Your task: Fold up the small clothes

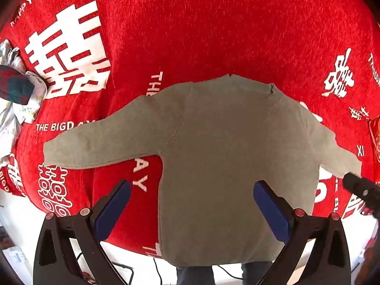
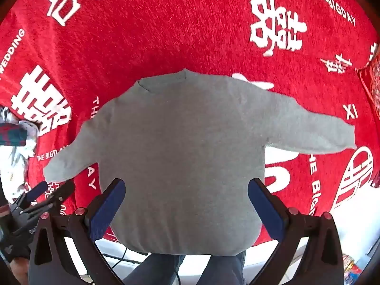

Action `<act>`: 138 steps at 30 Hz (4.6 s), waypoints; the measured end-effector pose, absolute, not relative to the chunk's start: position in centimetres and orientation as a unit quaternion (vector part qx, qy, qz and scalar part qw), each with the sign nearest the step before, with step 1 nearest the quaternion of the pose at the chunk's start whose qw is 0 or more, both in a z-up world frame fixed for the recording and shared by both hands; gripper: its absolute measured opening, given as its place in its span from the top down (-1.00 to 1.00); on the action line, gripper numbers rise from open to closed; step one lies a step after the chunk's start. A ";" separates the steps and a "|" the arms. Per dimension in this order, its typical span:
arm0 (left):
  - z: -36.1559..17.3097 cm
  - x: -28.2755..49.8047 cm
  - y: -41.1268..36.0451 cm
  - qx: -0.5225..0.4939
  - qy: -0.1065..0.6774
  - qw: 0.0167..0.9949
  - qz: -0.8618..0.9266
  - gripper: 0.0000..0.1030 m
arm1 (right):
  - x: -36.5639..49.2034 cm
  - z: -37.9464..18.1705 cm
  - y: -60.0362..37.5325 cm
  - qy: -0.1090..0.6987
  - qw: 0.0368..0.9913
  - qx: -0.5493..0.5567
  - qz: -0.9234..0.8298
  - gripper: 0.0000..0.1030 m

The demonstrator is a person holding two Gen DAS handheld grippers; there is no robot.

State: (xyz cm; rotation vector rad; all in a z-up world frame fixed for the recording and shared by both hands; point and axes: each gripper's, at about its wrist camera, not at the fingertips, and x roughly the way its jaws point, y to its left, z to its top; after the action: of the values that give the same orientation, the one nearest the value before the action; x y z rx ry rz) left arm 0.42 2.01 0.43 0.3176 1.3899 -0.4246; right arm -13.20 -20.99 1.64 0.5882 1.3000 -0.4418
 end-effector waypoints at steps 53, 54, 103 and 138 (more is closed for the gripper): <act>4.8 -3.7 -0.1 0.152 0.602 0.771 -0.143 -1.00 | -12.8 3.2 -23.2 0.613 0.729 0.236 -0.193 -0.99; 4.8 -3.7 -0.1 0.152 0.601 0.771 -0.143 -1.00 | -12.8 3.3 -23.2 0.613 0.729 0.236 -0.192 -0.99; 4.8 -4.9 0.5 0.153 0.603 0.769 -0.145 -1.00 | -15.0 3.8 -22.9 0.602 0.733 0.235 -0.215 -0.99; -1.7 -3.5 7.0 0.159 0.653 0.731 -0.118 -1.00 | -13.3 -1.1 -19.8 0.631 0.707 0.232 -0.219 -0.99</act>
State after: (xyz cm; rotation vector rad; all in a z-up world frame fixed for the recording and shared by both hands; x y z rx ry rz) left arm -3.52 7.03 -1.67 0.3509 1.4368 -0.2591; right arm -13.32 -19.81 -1.06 0.5161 1.4017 -0.4866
